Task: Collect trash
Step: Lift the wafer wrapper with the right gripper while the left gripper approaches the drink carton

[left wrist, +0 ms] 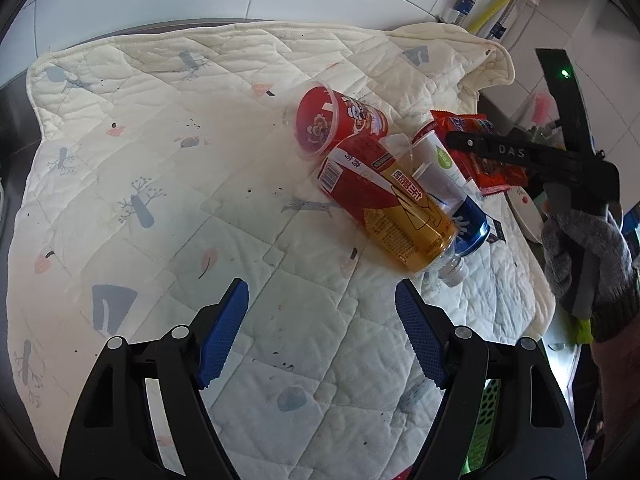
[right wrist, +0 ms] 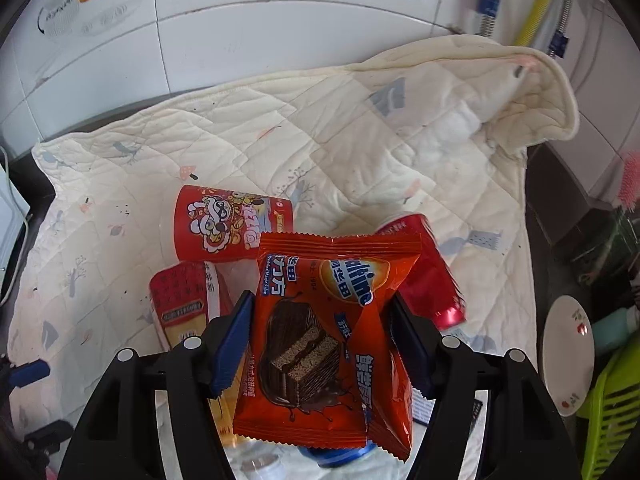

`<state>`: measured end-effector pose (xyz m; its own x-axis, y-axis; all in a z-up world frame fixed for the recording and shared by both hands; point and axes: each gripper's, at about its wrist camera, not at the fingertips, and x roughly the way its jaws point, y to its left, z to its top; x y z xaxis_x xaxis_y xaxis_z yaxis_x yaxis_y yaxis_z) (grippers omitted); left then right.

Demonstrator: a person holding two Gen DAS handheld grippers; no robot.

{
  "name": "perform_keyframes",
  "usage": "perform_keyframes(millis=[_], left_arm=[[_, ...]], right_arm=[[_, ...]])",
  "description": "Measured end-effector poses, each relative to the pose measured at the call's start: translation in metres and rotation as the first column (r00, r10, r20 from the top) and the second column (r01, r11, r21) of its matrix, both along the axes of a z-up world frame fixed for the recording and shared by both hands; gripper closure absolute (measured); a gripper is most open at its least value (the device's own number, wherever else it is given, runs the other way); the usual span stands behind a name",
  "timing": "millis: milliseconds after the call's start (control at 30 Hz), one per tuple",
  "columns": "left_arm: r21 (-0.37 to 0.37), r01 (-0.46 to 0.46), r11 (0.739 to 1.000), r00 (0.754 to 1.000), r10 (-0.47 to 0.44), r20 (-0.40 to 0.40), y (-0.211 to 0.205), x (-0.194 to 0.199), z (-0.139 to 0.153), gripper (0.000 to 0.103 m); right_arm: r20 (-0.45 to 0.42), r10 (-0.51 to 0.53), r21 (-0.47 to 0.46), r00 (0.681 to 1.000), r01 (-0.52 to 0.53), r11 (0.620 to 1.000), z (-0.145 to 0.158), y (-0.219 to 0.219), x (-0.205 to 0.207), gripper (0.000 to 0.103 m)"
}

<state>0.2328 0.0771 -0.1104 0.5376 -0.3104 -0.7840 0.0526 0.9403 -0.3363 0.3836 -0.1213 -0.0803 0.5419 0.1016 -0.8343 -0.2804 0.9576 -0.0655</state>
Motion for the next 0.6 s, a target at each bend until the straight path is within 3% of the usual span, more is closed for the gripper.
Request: perform_keyframes(millis=[267,600], left_arm=[[-0.063,-0.024,0.998,0.999,0.022,-0.034,-0.025,0.026,0.003,0.028],[-0.150,-0.136,0.979,0.984,0.116,-0.134,-0.040,0.072,-0.007,0.027]], right_arm=[[0.026,-0.044,0.050,0.999,0.043,0.998,0.014,-0.039,-0.047,0.039],[0.027,-0.133,0.107,0.991,0.129,0.986,0.017,-0.085,-0.105,0.039]])
